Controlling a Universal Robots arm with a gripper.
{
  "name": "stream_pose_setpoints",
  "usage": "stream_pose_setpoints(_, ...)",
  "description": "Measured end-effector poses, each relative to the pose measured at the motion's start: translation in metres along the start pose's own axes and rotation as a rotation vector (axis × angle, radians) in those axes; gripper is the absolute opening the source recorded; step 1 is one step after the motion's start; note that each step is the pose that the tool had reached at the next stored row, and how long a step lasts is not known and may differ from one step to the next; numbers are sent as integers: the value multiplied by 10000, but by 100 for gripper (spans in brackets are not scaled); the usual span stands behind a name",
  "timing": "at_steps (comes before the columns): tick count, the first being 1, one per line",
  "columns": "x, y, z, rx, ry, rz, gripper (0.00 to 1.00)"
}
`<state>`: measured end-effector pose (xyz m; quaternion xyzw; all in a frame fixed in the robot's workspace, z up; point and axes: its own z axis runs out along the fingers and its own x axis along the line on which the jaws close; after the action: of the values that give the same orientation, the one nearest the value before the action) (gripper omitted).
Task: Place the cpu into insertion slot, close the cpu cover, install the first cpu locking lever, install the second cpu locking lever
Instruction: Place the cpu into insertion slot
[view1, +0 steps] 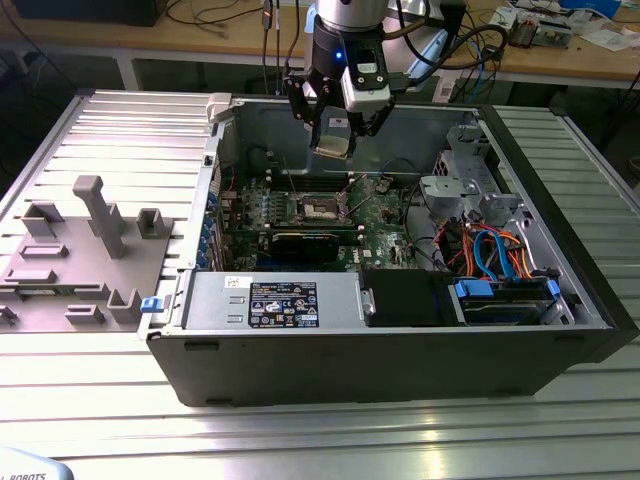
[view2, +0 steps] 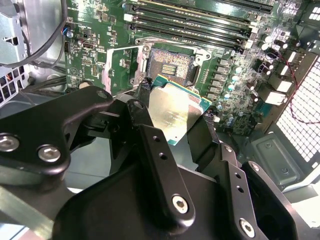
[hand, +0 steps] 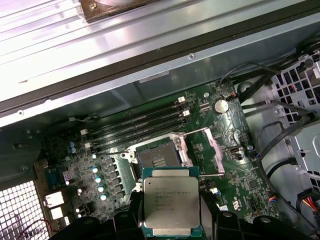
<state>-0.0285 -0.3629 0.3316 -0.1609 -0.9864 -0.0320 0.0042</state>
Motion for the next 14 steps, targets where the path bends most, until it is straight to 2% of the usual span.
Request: stream_pose_setpoints(14, 0, 0, 0, -2, -7, 109, 54)
